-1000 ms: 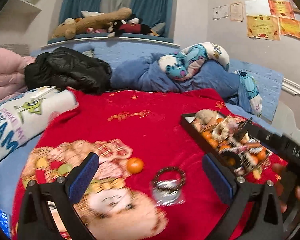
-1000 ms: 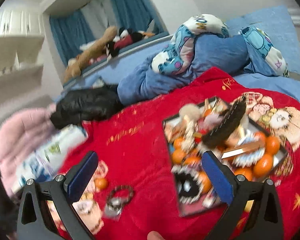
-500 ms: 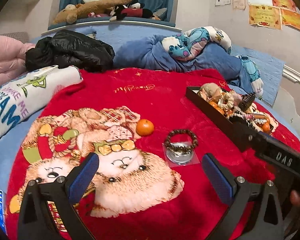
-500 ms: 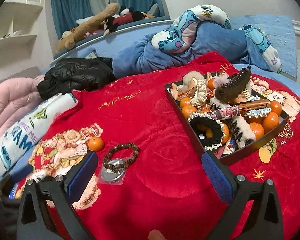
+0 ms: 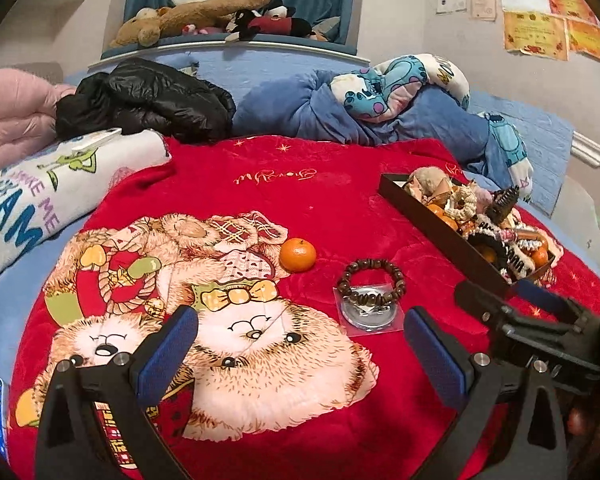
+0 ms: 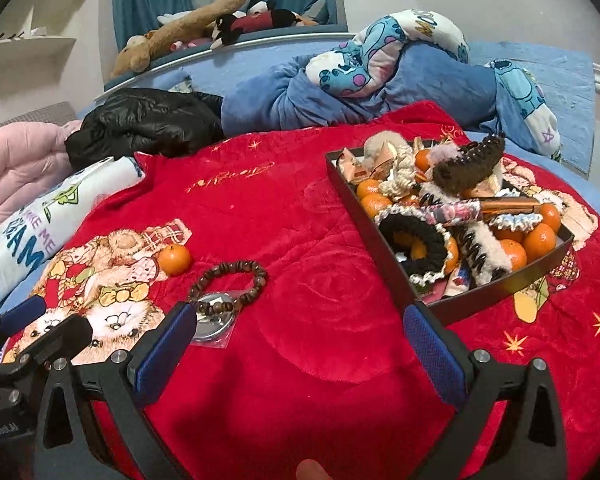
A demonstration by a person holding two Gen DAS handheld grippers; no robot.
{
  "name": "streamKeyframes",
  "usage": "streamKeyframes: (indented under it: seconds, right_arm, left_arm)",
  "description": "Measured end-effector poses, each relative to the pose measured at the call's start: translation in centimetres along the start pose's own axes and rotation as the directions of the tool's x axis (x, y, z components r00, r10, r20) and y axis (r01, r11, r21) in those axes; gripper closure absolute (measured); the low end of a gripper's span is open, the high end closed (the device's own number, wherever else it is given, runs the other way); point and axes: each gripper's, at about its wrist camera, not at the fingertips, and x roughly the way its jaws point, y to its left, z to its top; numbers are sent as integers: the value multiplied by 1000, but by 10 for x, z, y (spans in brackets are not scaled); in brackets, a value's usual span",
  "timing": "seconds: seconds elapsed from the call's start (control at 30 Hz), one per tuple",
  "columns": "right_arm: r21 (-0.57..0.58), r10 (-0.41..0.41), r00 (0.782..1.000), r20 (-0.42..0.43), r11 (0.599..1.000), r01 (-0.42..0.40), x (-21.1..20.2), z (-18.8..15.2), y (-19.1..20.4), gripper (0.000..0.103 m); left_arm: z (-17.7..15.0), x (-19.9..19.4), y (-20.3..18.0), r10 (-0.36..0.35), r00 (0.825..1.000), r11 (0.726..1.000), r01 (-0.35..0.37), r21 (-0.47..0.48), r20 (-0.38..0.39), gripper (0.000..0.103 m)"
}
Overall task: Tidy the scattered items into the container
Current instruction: 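Move both grippers back toward the orange and bagged bracelet on the blanket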
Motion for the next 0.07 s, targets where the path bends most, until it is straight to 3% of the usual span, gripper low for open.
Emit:
streamKeyframes:
  seconds: [0.07]
  right_arm:
    - [-10,-4,1000,-3,1000,3,1,-1,2,0]
  left_arm:
    - [1,1,-2,-12,1000,1000,12,-2,0,0]
